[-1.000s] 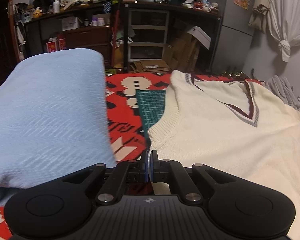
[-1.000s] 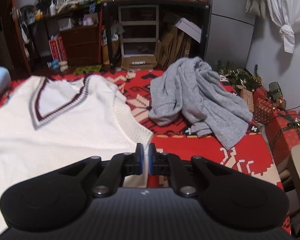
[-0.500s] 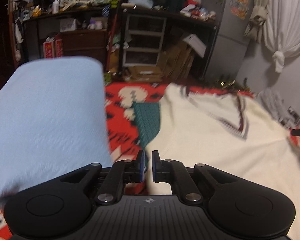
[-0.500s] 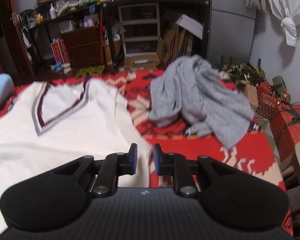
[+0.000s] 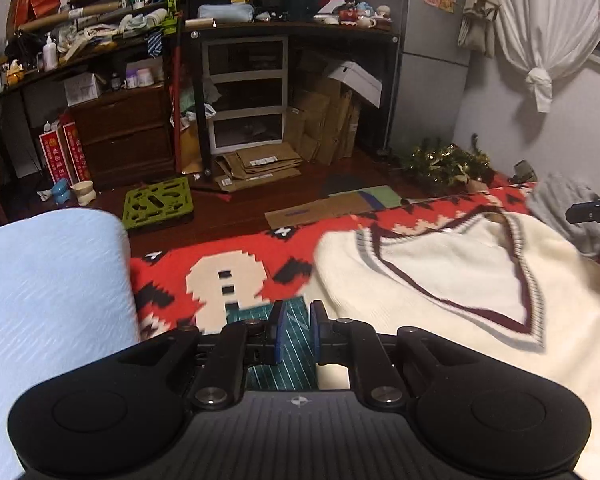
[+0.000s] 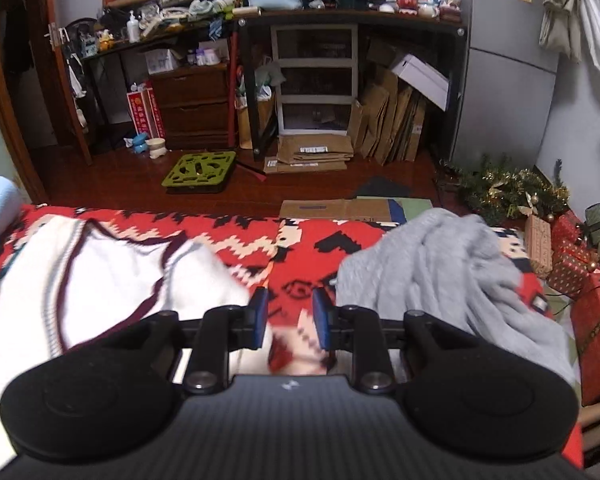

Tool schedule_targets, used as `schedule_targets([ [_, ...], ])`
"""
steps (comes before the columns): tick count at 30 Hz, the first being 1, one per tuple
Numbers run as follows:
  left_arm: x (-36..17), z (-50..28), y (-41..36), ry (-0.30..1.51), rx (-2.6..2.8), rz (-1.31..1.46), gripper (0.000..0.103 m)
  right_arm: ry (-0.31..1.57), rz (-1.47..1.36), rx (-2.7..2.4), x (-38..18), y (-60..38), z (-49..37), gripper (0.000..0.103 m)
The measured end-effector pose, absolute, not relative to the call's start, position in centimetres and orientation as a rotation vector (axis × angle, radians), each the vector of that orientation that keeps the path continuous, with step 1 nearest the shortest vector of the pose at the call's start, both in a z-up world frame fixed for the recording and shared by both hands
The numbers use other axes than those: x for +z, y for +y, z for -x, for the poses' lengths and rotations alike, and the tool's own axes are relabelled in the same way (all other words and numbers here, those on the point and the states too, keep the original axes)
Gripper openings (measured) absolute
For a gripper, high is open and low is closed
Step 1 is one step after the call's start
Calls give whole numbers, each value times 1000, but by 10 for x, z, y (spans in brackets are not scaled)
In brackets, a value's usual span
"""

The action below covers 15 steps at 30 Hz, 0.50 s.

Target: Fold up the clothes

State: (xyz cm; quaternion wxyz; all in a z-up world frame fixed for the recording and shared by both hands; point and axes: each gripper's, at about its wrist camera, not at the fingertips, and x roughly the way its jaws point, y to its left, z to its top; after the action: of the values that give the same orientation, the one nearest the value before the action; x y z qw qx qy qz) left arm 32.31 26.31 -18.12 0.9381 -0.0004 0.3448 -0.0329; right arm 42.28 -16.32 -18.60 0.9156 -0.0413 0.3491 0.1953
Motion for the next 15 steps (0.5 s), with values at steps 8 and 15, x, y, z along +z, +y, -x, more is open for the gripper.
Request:
schedule_targets([
  [8, -188, -339, 257, 700, -97, 15, 15, 737, 135, 463, -213, -129, -440, 26],
  [15, -189, -339, 250, 698, -100, 18, 15, 712, 325, 503, -226, -97, -410, 26],
])
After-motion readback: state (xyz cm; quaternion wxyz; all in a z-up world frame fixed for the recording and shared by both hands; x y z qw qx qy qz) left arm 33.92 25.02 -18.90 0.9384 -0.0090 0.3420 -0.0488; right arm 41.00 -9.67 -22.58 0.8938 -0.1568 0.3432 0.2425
